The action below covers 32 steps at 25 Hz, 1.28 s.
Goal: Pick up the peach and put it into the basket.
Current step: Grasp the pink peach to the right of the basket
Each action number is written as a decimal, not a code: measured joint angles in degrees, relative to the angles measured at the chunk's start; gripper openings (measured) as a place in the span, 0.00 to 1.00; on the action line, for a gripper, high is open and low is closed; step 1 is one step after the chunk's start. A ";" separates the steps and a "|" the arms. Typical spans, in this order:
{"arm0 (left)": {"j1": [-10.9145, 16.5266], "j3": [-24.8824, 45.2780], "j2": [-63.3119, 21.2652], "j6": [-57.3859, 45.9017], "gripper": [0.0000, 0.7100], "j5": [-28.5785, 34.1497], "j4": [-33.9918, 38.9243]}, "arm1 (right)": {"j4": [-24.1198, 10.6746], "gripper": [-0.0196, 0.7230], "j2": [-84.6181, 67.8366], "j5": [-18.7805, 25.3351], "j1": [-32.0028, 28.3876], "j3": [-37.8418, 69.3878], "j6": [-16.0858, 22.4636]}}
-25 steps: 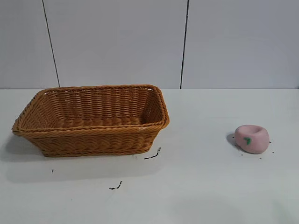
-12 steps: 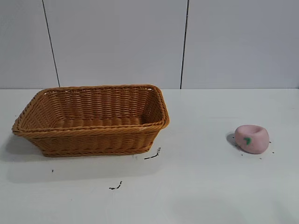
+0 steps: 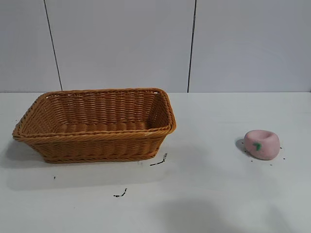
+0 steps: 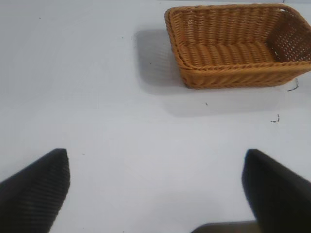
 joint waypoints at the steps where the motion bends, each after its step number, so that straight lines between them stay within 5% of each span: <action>1: 0.00 0.00 0.00 0.00 0.98 0.00 0.00 | 0.00 0.96 3.63 0.18 0.00 -2.18 0.00; 11: 0.00 0.00 0.00 0.00 0.98 0.00 0.00 | 1.01 0.96 35.71 3.37 0.00 -25.52 -0.54; 32: 0.00 0.00 0.00 0.00 0.98 0.00 0.00 | 4.69 0.96 51.37 -0.07 0.00 -27.19 -2.94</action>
